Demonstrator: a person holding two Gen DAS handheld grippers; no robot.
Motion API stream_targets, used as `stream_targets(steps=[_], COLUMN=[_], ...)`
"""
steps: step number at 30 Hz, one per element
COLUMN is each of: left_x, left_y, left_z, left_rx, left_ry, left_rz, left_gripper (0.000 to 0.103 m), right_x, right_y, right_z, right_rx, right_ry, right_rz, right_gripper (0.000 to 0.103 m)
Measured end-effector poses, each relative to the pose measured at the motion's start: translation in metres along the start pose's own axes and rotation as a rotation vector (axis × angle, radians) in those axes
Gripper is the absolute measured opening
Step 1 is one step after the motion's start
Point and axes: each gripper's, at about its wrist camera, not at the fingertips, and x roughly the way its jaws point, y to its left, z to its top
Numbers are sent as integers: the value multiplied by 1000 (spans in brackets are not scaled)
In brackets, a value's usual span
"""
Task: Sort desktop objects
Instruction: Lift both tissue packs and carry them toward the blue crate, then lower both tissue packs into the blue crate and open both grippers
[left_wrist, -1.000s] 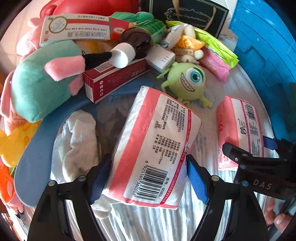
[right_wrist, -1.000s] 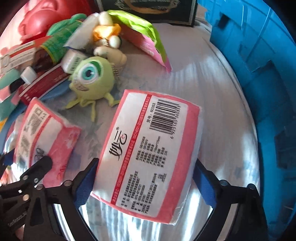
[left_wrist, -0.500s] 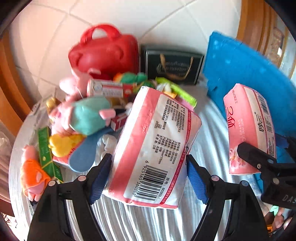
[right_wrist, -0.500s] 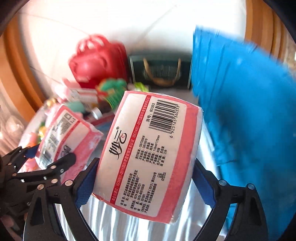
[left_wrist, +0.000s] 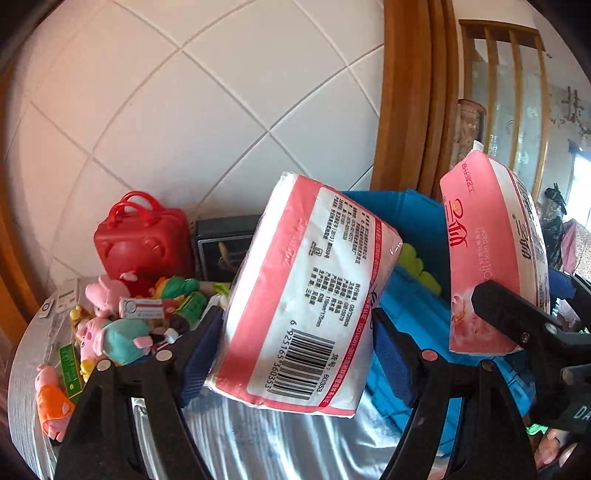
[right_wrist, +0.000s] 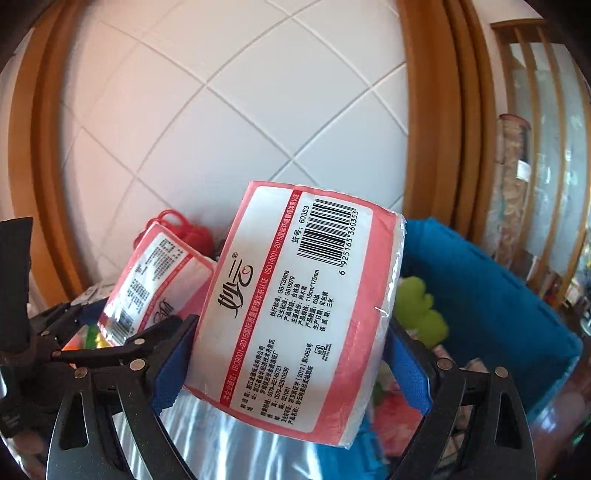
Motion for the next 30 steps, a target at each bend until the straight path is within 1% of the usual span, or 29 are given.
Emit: stream_targets(steps=[4, 8, 9, 10, 13, 16, 19, 23, 27, 30], left_x=[7, 20, 24, 29, 49, 70, 86, 101, 111, 114], left_y=[-58, -120, -136, -153, -193, -225, -246, -260, -265, -269], left_z=[18, 29, 31, 32, 32, 27, 21, 13, 6, 4], left_rx=[17, 36, 38, 41, 59, 79, 108, 115, 119, 123], left_ry=[-25, -4, 10, 23, 55, 105, 133, 170, 201, 217], left_rz=[-57, -101, -114, -123, -111, -109, -77, -54, -24, -12], left_gripper=[78, 78, 78, 78, 78, 78, 78, 78, 78, 79], right_x=[-16, -9, -7, 4, 17, 26, 34, 46, 55, 60], right_y=[-69, -131, -146, -160, -198, -232, -257, -279, -292, -293], right_z=[6, 3, 1, -3, -15, -27, -36, -52, -60, -62], right_rx=[17, 33, 35, 38, 43, 56, 51, 49, 31, 24], right_ry=[-24, 1, 12, 26, 66, 100, 125, 149, 165, 174], right_rz=[-106, -177, -189, -200, -220, -201, -208, -207, -201, -195], right_gripper=[94, 95, 95, 95, 95, 95, 95, 95, 95, 95])
